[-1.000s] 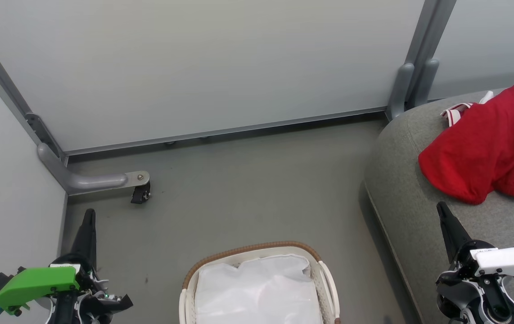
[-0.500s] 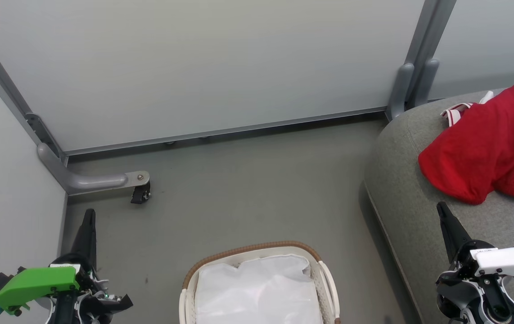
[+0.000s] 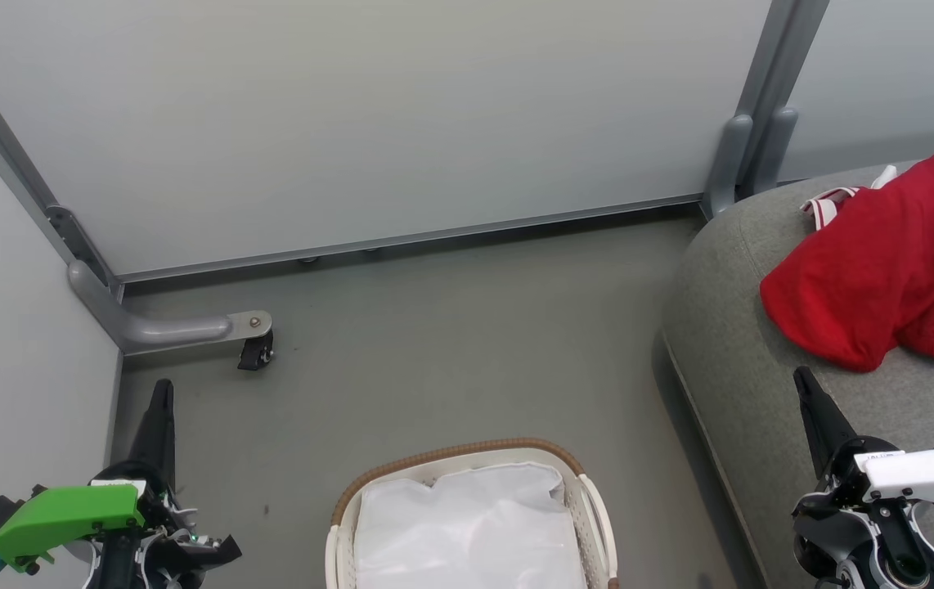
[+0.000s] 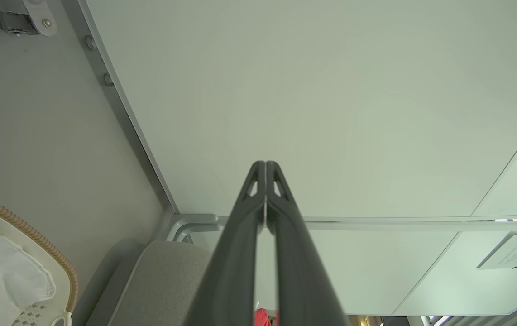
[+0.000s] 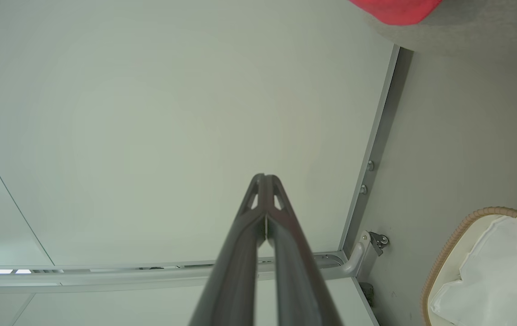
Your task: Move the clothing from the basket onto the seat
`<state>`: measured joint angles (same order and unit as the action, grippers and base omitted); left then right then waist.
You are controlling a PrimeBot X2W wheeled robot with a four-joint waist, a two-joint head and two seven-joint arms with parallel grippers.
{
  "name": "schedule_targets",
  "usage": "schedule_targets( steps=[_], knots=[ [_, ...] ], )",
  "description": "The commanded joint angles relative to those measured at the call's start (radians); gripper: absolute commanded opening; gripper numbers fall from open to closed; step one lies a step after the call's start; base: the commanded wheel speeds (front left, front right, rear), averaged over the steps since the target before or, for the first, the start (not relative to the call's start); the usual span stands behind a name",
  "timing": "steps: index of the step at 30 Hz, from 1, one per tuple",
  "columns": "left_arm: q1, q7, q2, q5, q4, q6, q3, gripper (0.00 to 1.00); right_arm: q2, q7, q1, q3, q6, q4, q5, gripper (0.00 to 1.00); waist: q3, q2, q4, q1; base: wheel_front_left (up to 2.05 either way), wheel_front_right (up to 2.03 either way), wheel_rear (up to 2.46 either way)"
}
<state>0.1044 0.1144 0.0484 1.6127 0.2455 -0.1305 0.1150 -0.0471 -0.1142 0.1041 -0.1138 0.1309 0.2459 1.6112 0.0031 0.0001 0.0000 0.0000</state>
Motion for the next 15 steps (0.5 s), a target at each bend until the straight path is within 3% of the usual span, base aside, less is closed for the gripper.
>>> schedule_targets(
  steps=[1, 15],
  knots=[
    [0.01, 0.004, 0.004, -0.001, -0.001, -0.002, 0.003, 0.0, -0.006, -0.003, 0.008, -0.002, 0.0, -0.004, 0.004, 0.0, 0.0, -0.0001, 0.0, 0.0, 0.0, 0.0, 0.0],
    [0.01, 0.004, 0.004, -0.001, -0.001, -0.002, 0.003, 0.0, -0.006, -0.003, 0.008, -0.002, 0.0, -0.004, 0.004, 0.0, 0.0, -0.0001, 0.0, 0.0, 0.0, 0.0, 0.0]
  ],
)
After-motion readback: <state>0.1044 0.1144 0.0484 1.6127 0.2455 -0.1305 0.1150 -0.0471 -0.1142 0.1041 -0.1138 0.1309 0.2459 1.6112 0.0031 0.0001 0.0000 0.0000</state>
